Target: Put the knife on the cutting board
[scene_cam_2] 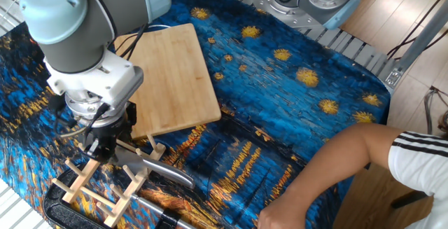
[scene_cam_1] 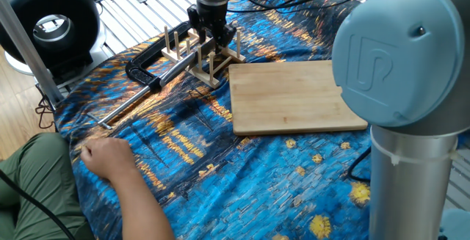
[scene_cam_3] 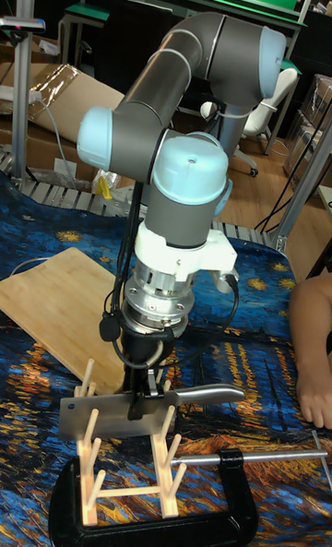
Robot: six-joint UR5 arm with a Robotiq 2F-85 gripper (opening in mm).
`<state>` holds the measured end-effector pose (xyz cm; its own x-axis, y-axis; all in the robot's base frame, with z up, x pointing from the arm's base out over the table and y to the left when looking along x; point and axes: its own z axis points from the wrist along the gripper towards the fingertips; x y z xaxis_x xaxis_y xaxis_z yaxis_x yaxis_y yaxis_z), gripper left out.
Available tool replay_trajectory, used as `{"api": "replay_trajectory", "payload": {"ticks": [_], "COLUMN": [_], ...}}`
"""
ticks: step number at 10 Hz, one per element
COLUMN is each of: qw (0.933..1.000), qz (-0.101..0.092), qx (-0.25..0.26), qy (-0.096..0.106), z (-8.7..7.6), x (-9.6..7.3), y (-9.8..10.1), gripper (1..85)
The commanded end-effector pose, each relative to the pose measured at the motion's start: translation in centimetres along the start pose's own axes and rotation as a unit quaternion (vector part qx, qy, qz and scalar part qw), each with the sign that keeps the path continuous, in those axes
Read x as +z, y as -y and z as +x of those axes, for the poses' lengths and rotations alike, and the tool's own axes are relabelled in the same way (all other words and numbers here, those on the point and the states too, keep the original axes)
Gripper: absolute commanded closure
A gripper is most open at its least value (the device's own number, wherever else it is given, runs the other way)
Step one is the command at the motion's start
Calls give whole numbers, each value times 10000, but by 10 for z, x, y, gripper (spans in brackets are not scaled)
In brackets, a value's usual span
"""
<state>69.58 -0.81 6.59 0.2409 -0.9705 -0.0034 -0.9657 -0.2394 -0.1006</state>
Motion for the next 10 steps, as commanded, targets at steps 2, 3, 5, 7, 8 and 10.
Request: {"api": "replay_trajectory", "payload": {"ticks": [2, 3, 5, 7, 8, 10], "qw": [9997, 9996, 9989, 9991, 9991, 9986], "qz": [125, 155, 318, 375, 396, 419], "qx": [178, 224, 337, 221, 182, 301], "qy": [53, 48, 46, 13, -2, 146], "z": [0, 1, 1, 1, 2, -4], "x": [0, 0, -1, -4, -6, -9], "y": [2, 3, 12, 22, 27, 29], "gripper": [483, 543, 810, 847, 847, 847]}}
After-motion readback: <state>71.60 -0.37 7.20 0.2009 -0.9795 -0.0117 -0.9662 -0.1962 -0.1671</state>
